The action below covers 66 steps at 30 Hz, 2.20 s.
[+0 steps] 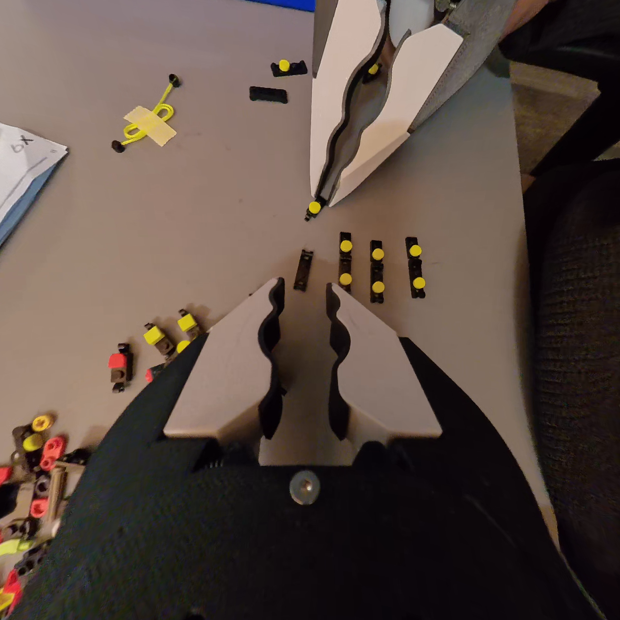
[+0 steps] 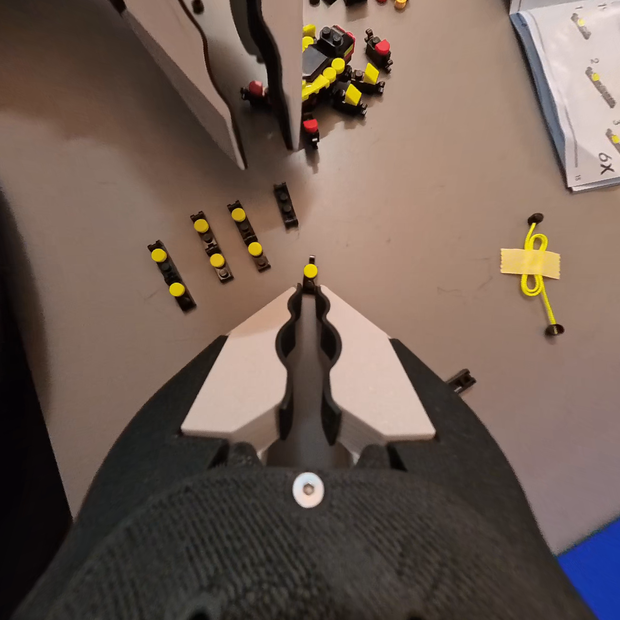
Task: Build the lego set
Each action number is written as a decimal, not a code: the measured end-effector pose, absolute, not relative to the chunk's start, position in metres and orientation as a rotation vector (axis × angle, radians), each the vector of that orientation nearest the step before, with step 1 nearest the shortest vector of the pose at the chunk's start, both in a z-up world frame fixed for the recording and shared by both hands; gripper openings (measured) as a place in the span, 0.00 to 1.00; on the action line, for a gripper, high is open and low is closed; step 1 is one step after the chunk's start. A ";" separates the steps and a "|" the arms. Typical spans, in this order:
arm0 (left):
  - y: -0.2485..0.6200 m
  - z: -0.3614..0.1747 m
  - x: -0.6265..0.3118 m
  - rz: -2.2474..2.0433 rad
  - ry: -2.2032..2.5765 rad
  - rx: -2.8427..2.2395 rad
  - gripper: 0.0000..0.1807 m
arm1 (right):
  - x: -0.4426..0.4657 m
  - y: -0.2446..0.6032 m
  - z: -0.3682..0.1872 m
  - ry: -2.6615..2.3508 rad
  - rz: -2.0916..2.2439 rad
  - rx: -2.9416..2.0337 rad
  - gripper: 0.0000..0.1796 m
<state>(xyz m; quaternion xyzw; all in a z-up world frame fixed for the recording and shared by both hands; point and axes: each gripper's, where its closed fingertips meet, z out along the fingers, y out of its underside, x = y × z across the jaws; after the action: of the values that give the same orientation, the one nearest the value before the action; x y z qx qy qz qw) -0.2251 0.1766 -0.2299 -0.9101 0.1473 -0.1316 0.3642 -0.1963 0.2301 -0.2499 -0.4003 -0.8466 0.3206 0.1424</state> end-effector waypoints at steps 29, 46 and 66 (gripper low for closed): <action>0.192 -0.251 -0.218 -0.220 0.427 -2.385 0.05 | -0.203 0.213 -0.250 -2.476 0.973 -1.079 0.03; 0.192 -0.251 -0.215 -0.227 0.469 -2.378 0.03 | -0.212 0.206 -0.250 -2.666 0.888 -0.765 0.03; 0.193 -0.250 -0.213 -0.245 0.449 -2.377 0.02 | -0.213 0.207 -0.250 -2.785 0.845 -0.579 0.03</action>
<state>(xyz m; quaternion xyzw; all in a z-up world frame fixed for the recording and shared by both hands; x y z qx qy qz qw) -0.2130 0.1930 -0.2503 -0.9166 0.1732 -0.0943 0.3479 -0.2126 0.2067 -0.2503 -0.1942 -0.9351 0.2835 0.0869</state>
